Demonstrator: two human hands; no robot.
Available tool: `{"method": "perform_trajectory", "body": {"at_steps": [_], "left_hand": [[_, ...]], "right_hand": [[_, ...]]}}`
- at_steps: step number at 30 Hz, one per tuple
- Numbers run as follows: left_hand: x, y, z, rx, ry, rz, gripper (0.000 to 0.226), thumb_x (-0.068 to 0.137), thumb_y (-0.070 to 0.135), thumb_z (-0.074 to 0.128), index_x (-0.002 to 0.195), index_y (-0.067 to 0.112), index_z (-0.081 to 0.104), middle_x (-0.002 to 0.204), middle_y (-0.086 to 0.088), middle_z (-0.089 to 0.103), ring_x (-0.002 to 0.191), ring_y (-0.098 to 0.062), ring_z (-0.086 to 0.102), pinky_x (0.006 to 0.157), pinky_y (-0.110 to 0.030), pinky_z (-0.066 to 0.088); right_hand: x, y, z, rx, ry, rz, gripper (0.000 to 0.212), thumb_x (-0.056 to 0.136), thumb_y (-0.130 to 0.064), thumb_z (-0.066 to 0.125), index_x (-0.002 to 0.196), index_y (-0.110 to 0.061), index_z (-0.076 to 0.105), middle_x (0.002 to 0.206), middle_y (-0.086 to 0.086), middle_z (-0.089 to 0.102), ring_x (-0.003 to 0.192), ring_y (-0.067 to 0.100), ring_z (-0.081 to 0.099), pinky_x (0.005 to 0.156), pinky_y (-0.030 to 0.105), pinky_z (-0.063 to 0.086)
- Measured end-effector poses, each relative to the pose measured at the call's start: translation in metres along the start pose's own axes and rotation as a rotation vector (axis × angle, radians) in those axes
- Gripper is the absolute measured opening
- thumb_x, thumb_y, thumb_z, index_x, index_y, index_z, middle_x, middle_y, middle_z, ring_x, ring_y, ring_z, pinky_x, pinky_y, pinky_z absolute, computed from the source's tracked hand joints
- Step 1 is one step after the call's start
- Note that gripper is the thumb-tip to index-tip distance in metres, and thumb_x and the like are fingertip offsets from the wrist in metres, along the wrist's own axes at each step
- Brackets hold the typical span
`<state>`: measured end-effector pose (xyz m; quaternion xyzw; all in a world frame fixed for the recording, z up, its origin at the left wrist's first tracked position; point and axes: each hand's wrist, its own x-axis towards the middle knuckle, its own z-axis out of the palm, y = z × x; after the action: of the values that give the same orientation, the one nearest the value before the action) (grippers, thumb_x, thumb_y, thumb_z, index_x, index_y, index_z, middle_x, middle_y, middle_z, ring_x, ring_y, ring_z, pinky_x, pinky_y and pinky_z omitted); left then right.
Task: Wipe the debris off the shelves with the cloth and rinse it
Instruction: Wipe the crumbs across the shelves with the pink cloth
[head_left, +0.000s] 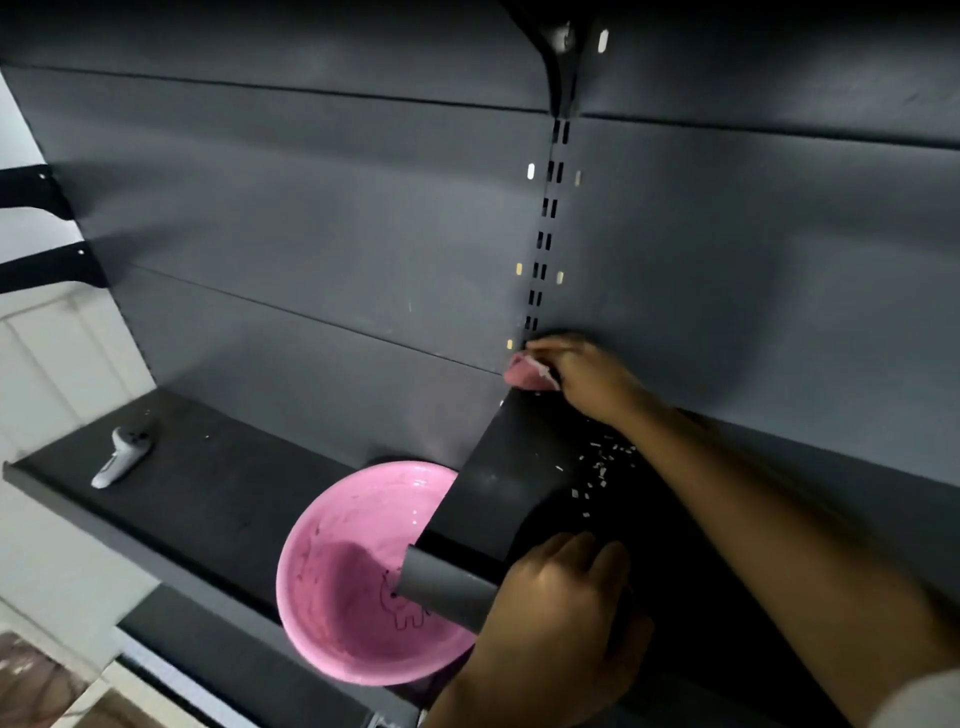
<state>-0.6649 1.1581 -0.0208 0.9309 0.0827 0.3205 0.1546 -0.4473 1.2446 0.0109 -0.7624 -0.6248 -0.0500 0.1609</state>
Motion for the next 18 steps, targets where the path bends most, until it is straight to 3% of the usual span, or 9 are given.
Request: {"method": "perform_trajectory", "body": {"at_steps": [2,5,10,12,14,15,18], "left_hand": [[0.0,-0.004,-0.002,-0.057,-0.004,0.072,0.018,0.072,0.031,0.05,0.067,0.013,0.049,0.064,-0.002,0.052,0.055,-0.02,0.051,0.049,-0.024,0.039],[0.0,-0.012,-0.008,-0.164,-0.051,0.149,0.019,0.071,0.031,0.049,0.07,0.012,0.052,0.065,-0.004,0.055,0.056,-0.02,0.055,0.05,-0.021,0.041],[-0.003,-0.045,-0.031,-0.148,-0.078,0.222,0.017,0.07,0.034,0.047,0.071,0.018,0.052,0.067,0.001,0.057,0.057,-0.015,0.057,0.051,-0.021,0.041],[-0.006,-0.062,-0.039,-0.102,-0.072,0.269,0.014,0.072,0.032,0.047,0.072,0.018,0.05,0.067,0.0,0.055,0.057,-0.017,0.055,0.049,-0.023,0.04],[-0.009,-0.076,-0.042,-0.081,-0.07,0.315,0.012,0.075,0.027,0.047,0.072,0.016,0.051,0.067,-0.003,0.053,0.058,-0.022,0.053,0.048,-0.025,0.041],[-0.011,-0.08,-0.041,-0.063,-0.063,0.344,0.012,0.077,0.025,0.048,0.073,0.014,0.053,0.067,-0.005,0.052,0.058,-0.024,0.052,0.049,-0.027,0.041],[-0.015,-0.085,-0.037,-0.051,-0.081,0.392,0.014,0.078,0.026,0.046,0.075,0.014,0.053,0.068,-0.004,0.052,0.06,-0.024,0.052,0.052,-0.028,0.042]], "right_hand": [[0.008,-0.006,0.013,0.024,-0.07,0.046,0.056,0.076,0.013,0.048,0.124,-0.015,0.057,0.136,0.005,0.054,0.124,0.023,0.05,0.109,0.036,0.037],[0.011,-0.004,0.01,0.107,-0.097,0.139,0.042,0.076,0.011,0.055,0.11,-0.01,0.066,0.117,0.011,0.066,0.107,0.026,0.062,0.097,0.039,0.047],[-0.018,-0.018,-0.028,0.178,-0.23,0.239,0.041,0.074,0.013,0.058,0.104,-0.011,0.07,0.106,0.005,0.07,0.093,0.017,0.063,0.08,0.025,0.047],[-0.028,-0.022,-0.048,0.188,-0.078,0.302,0.041,0.072,0.017,0.051,0.102,-0.004,0.07,0.103,0.013,0.071,0.091,0.02,0.063,0.073,0.019,0.046],[-0.038,-0.018,-0.066,0.144,0.164,0.461,0.034,0.074,0.013,0.049,0.098,0.0,0.069,0.096,0.018,0.071,0.083,0.017,0.058,0.065,0.022,0.042],[-0.045,-0.013,-0.072,0.08,0.208,0.543,0.031,0.076,0.01,0.049,0.099,-0.001,0.068,0.097,0.02,0.07,0.083,0.016,0.056,0.066,0.025,0.04],[-0.073,-0.003,-0.058,0.021,0.055,0.722,0.033,0.084,0.0,0.052,0.113,-0.012,0.065,0.119,0.011,0.066,0.105,0.023,0.061,0.087,0.026,0.04]]}}
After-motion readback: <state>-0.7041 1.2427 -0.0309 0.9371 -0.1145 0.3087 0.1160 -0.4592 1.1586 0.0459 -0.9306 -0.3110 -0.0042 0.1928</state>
